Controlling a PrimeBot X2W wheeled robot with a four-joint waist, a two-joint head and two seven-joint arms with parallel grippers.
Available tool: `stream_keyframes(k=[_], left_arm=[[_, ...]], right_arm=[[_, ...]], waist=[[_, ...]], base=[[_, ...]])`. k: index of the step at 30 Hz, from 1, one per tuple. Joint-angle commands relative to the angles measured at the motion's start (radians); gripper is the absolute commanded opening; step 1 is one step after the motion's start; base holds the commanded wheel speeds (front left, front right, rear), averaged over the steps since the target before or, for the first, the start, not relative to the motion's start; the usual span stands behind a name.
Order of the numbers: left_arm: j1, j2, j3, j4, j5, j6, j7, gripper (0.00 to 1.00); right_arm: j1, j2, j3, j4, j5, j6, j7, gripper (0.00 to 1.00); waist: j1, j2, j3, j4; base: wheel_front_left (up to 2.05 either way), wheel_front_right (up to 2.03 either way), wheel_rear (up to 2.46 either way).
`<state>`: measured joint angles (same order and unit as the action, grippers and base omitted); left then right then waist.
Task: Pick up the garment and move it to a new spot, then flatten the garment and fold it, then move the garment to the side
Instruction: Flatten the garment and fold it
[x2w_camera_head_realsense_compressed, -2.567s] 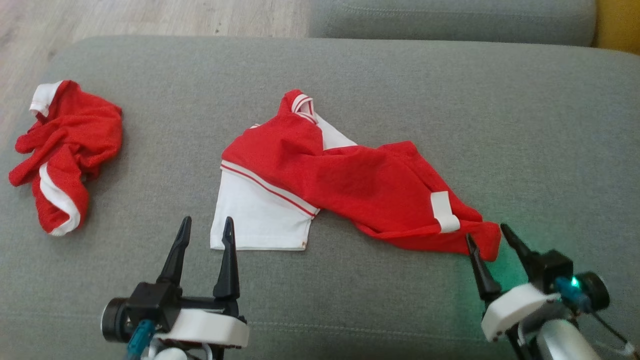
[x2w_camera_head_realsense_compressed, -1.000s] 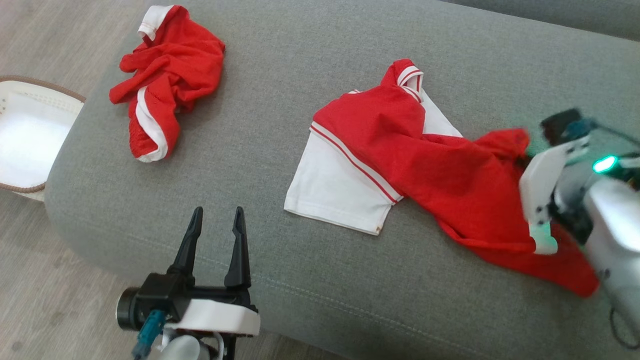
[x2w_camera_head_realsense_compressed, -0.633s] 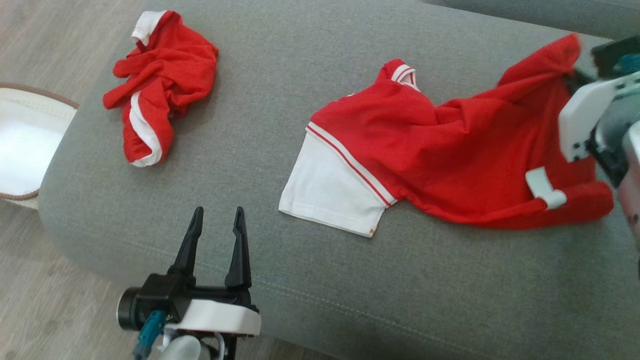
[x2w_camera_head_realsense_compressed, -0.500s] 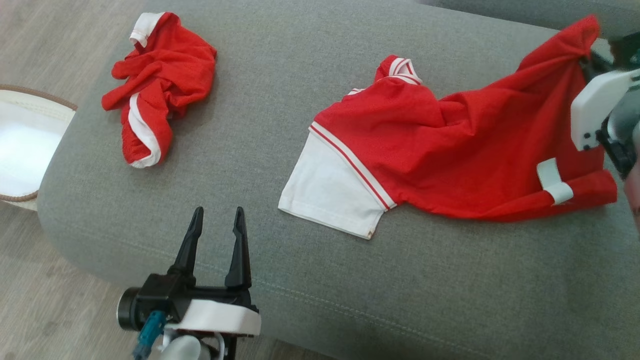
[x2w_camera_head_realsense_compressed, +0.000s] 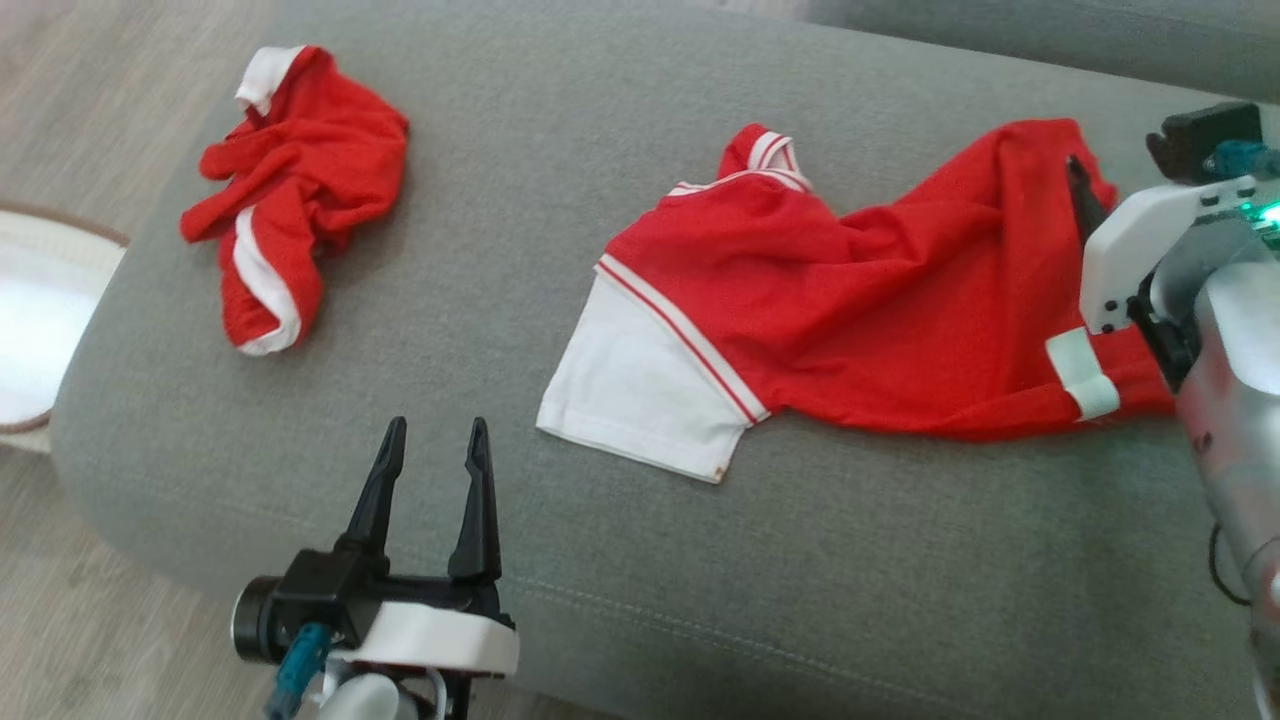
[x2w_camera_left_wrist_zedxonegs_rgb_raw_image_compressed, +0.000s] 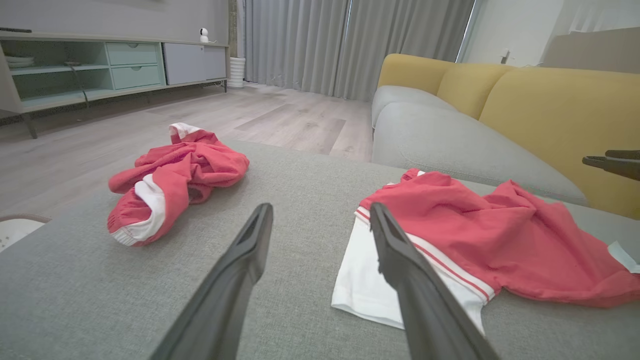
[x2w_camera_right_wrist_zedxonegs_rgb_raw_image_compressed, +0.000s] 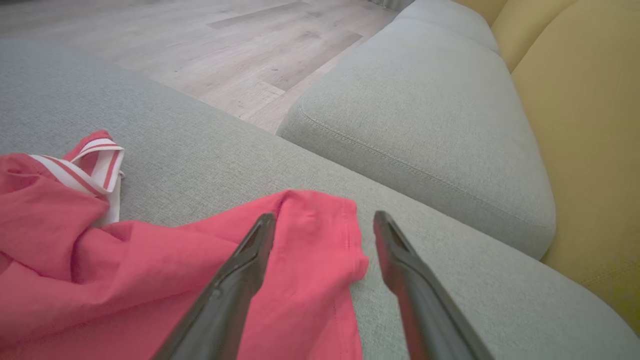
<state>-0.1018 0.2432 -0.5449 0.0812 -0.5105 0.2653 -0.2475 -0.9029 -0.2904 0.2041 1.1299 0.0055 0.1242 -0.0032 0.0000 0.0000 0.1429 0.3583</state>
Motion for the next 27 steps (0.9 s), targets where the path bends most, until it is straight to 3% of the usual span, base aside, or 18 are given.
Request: stream_keyframes(k=[1, 8, 15, 20, 27], left_arm=[[-0.026, 0.018, 0.034, -0.031, 0.003, 0.007, -0.001, 1.0], [-0.011, 0.029, 0.033, -0.042, 0.001, 0.016, 0.007, 1.0], [0.007, 0.042, 0.039, -0.054, -0.004, 0.026, 0.011, 1.0], [0.012, 0.044, 0.047, -0.048, -0.016, 0.027, 0.01, 1.0], [0.025, 0.033, 0.063, 0.0, -0.041, 0.018, 0.002, 1.0]], right_arm=[[-0.01, 0.015, 0.008, -0.025, 0.011, 0.007, -0.014, 1.0], [0.047, 0.017, 0.037, -0.021, 0.088, 0.007, -0.056, 1.0], [0.155, 0.001, 0.021, -0.1, 0.193, 0.007, -0.151, 1.0], [0.312, 0.014, -0.033, -0.219, 0.24, 0.007, -0.21, 1.0], [0.523, 0.097, -0.141, -0.447, 0.208, 0.007, -0.21, 1.0]], waist=[[0.0, 0.0, -0.011, -0.013], [0.0, 0.0, -0.046, -0.078], [0.0, 0.0, -0.089, -0.141], [0.0, 0.0, -0.144, -0.188], [0.0, 0.0, -0.187, -0.247]], base=[[0.0, 0.0, 0.0], [0.0, 0.0, 0.0], [0.0, 0.0, 0.0], [0.0, 0.0, 0.0], [0.0, 0.0, 0.0]])
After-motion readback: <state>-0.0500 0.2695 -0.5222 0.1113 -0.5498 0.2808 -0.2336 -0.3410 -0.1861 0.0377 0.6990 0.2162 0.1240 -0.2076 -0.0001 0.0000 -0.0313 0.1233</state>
